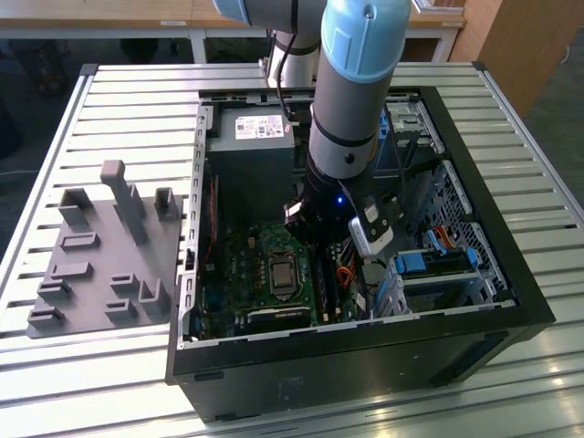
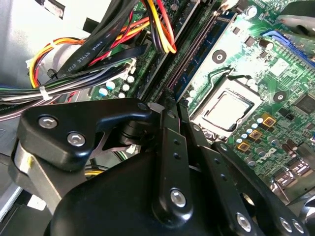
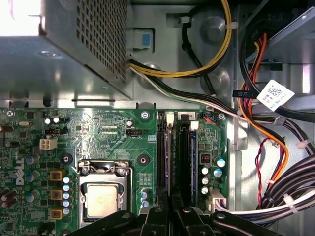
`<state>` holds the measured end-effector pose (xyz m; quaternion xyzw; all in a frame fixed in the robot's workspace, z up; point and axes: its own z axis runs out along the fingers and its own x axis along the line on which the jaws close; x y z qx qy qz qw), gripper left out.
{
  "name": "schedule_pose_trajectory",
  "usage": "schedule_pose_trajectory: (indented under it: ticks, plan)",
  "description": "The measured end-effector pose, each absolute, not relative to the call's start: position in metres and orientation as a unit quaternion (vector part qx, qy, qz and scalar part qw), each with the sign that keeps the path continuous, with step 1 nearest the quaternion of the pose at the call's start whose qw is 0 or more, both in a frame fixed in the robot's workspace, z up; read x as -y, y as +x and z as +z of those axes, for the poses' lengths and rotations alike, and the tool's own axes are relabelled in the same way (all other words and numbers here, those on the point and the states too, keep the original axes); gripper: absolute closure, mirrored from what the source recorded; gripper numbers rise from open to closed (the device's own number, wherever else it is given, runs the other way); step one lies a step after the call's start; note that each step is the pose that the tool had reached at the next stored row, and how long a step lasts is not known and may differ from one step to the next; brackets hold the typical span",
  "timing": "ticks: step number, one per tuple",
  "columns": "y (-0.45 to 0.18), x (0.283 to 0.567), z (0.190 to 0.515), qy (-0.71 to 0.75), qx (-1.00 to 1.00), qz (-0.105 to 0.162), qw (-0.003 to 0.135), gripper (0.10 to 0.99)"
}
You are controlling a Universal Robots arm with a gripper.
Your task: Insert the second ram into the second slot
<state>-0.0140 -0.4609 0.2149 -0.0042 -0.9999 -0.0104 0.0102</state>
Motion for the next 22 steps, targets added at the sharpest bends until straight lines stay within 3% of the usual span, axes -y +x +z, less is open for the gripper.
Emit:
schedule_pose_trajectory:
  ticks: [22]
  plan:
    - [-0.0122, 0.4609, 0.2114, -0.013, 1.000, -0.010, 0.010, 0.949]
